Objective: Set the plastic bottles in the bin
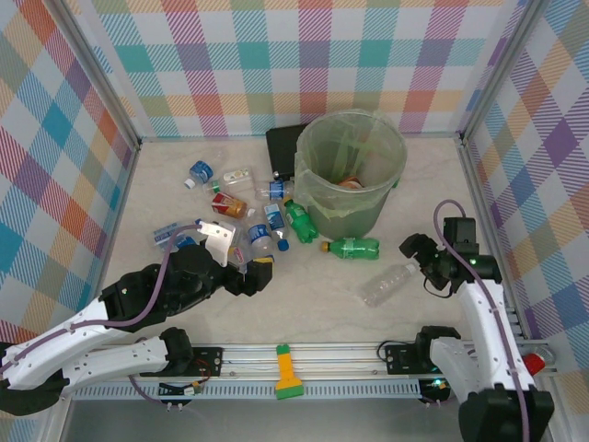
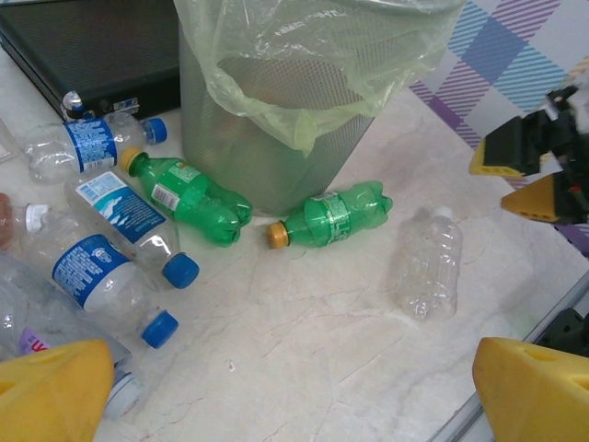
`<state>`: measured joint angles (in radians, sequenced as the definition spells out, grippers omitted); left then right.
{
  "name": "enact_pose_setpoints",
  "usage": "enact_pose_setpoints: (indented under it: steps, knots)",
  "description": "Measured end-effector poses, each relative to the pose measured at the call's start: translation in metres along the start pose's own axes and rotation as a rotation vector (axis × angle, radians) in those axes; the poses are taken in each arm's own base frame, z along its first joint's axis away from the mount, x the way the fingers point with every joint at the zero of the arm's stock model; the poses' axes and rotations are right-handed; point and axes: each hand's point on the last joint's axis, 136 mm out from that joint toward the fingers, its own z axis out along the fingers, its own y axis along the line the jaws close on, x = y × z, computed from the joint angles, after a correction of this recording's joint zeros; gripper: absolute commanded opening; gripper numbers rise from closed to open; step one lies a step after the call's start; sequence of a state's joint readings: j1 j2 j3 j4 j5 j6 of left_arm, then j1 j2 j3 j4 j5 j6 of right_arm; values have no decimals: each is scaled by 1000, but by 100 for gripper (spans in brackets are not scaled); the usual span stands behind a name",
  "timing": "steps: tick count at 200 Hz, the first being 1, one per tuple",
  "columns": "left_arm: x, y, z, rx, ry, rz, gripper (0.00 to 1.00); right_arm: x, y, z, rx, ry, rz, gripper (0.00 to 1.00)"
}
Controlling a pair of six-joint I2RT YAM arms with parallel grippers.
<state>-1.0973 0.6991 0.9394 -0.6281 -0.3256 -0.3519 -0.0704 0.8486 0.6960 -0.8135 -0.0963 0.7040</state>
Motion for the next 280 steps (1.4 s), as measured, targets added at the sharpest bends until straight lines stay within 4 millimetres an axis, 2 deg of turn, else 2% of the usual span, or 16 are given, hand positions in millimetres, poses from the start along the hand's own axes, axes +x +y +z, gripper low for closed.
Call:
enact_pose_setpoints:
  steps: [28, 69, 86, 137, 156, 187, 211, 247, 280]
  knots:
    - [1, 0, 1, 0, 6, 1, 100, -2, -13, 23, -1, 52, 89, 73]
    - [2, 0, 1, -1, 8, 1, 99, -5, -23, 49, -30, 102, 180, 71]
    - [2, 0, 2, -2, 11, 0, 100, -3, -25, 58, -38, 122, 198, 71]
    - [3, 0, 4, -5, 15, 1, 100, 3, -26, 76, -67, 173, 220, 61]
    - [3, 0, 4, -5, 15, 1, 100, 3, -25, 79, -76, 176, 218, 59]
    - [3, 0, 4, -5, 15, 1, 100, 4, -26, 85, -75, 192, 218, 48]
    - [3, 0, 4, -5, 15, 1, 100, 6, -29, 88, -68, 203, 218, 34]
    - [1, -1, 2, -4, 11, -4, 100, 5, -29, 82, -69, 187, 192, 35]
    - [0, 0, 2, -7, 6, -8, 99, -9, -15, 52, -112, 83, 132, 36]
